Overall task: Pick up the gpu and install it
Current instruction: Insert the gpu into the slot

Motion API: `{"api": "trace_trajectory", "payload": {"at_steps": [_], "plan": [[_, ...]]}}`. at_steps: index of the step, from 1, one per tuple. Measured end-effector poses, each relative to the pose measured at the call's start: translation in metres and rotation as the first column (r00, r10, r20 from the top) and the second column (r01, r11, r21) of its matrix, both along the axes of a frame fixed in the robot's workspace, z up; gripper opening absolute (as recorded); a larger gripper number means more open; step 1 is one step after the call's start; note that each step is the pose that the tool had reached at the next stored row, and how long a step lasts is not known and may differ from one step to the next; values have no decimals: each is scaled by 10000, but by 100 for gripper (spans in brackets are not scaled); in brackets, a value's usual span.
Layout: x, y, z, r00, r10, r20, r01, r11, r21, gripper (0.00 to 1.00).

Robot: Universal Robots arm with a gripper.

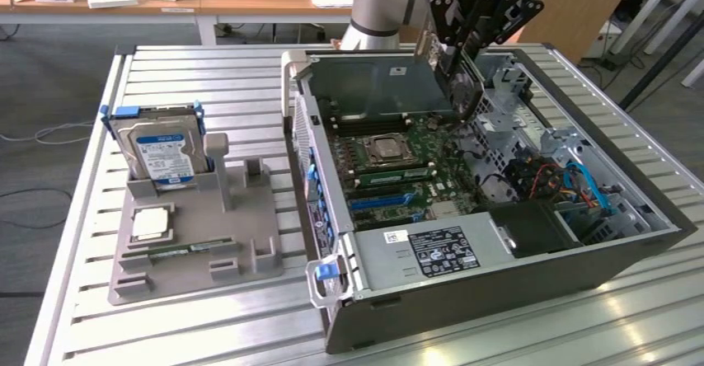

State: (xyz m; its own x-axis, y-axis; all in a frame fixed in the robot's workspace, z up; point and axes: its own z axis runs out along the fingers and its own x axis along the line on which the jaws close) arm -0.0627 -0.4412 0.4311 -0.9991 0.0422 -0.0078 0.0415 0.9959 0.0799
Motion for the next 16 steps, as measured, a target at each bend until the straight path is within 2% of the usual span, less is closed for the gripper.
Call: {"api": "trace_trajectory", "payload": {"at_steps": [4,8,12,16], "plan": [[0,0,-6,9977,679,0,-679,9977,0,27],[0,0,-15,9902,1395,0,-1395,9902,0,27],[0,0,-24,9774,2114,0,-2114,9774,-1,27],[0,0,-34,9597,2811,0,-2811,9597,-1,27]]}}
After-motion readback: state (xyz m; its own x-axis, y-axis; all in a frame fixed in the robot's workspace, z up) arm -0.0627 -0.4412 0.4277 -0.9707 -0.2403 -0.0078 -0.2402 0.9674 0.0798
